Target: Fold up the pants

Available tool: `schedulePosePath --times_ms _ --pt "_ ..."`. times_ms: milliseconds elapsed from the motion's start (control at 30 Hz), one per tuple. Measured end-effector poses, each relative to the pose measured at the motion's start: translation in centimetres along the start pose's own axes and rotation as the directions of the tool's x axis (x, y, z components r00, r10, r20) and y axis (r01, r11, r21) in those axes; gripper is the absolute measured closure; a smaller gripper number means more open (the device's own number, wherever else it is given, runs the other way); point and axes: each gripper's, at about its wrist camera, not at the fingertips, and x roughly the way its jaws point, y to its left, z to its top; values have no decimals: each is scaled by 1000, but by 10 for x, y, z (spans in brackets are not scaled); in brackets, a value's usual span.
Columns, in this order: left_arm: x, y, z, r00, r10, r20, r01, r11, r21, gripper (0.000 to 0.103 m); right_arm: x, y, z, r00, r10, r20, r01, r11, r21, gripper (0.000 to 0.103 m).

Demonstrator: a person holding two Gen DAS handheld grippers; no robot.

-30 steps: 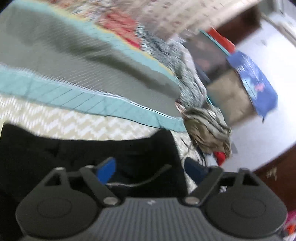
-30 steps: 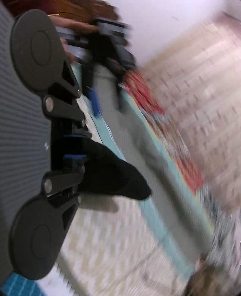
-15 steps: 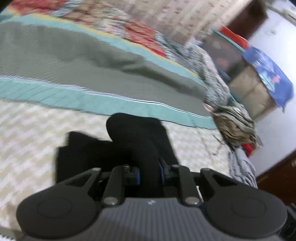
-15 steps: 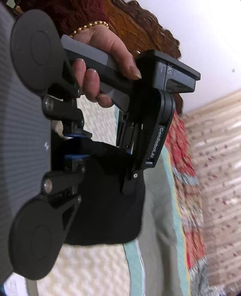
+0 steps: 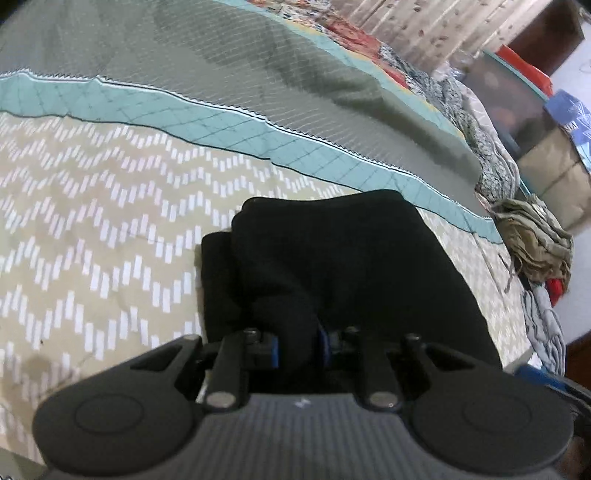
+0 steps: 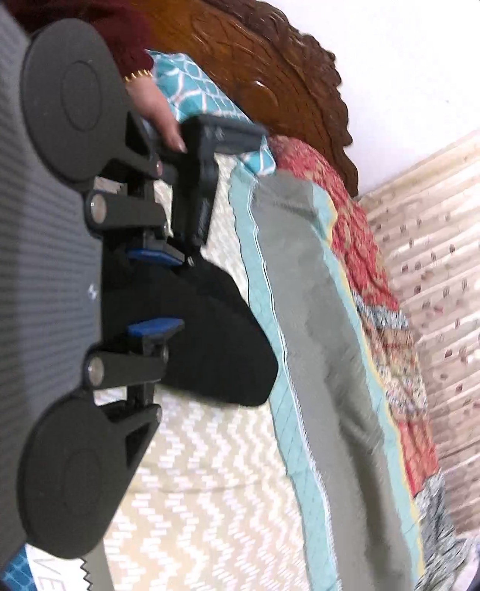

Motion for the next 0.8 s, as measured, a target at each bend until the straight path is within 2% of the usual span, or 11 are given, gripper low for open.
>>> schedulePosePath --times_ms 100,167,200,333,400,467,567,600,733,767,800 --pt "2 4 -2 1000 25 5 -25 1000 7 82 33 -3 -23 995 -28 -99 23 999 -45 69" --pt "11 11 -7 999 42 -10 -42 999 -4 80 51 -22 -38 989 -3 -150 11 999 50 49" --pt "9 14 -9 1000 31 -1 -31 999 -22 80 54 -32 -38 987 26 -158 -3 990 140 45" --pt "-11 14 -13 998 51 31 -49 997 -63 71 39 -30 -34 986 10 -167 7 995 101 42" --pt "-32 14 -16 994 74 80 -65 993 -100 69 34 -27 -35 988 -2 -155 20 993 116 40" --pt "-52 16 -21 991 22 129 -1 988 -157 67 21 -28 -34 992 -14 -123 31 990 134 40" --pt "-64 11 -36 993 -8 121 30 982 -185 42 10 -26 -33 997 -22 -81 32 990 134 40" --pt "-63 8 -42 994 -13 106 33 982 -185 42 10 -26 -33 997 -26 -69 35 992 125 40" --pt "-50 2 -68 995 -88 39 95 971 -219 47 1 -20 -25 999 -53 -13 54 994 94 40" --pt "-46 1 -72 995 -94 30 99 969 -227 62 6 -22 -22 999 -50 -5 51 994 96 40" --pt "-43 0 -76 996 -82 24 85 970 -226 84 7 -20 -20 999 -51 0 50 994 93 40"
